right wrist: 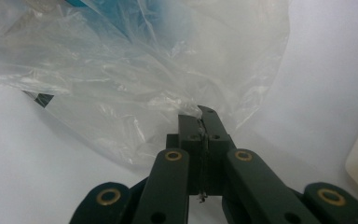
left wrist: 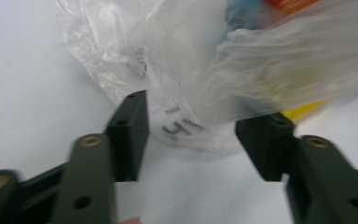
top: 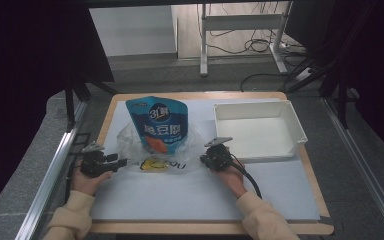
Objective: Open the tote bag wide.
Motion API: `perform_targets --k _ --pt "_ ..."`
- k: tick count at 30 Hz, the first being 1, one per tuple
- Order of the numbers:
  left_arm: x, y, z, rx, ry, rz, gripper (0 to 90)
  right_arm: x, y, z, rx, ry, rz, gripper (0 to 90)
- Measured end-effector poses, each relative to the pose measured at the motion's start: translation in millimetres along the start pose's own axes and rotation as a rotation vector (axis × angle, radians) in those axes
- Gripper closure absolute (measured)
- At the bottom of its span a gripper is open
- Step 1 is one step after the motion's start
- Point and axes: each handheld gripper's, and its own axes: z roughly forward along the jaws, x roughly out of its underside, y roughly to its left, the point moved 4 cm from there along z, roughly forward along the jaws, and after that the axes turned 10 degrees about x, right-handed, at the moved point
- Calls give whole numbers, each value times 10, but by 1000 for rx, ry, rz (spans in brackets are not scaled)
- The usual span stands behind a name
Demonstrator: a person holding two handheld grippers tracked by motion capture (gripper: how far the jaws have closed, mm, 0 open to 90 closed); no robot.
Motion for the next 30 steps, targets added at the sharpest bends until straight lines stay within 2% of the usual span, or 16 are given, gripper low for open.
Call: perform_targets --k 3,7,12,16,21,28,30 --pt "-41 -42 -188 -1 -48 8 326 -1 -5 1 -4 -1 -2 886" --pt "-200 -104 -369 11 -96 19 256 -2 -5 2 -4 1 -2 887" --pt "-403 -237 -540 36 -136 63 223 -2 -6 3 -5 1 -2 887" --pt "-601 -312 -640 47 -159 74 221 -2 -13 6 -8 -2 -4 887" --pt "-827 -331 -620 39 -150 77 223 -2 -8 5 -7 0 -4 887" --pt "-1137 -289 -428 46 -103 78 224 0 -5 3 -7 4 0 887" --pt "-1174 -288 -392 50 -87 85 222 -1 -7 4 -7 1 -4 887"
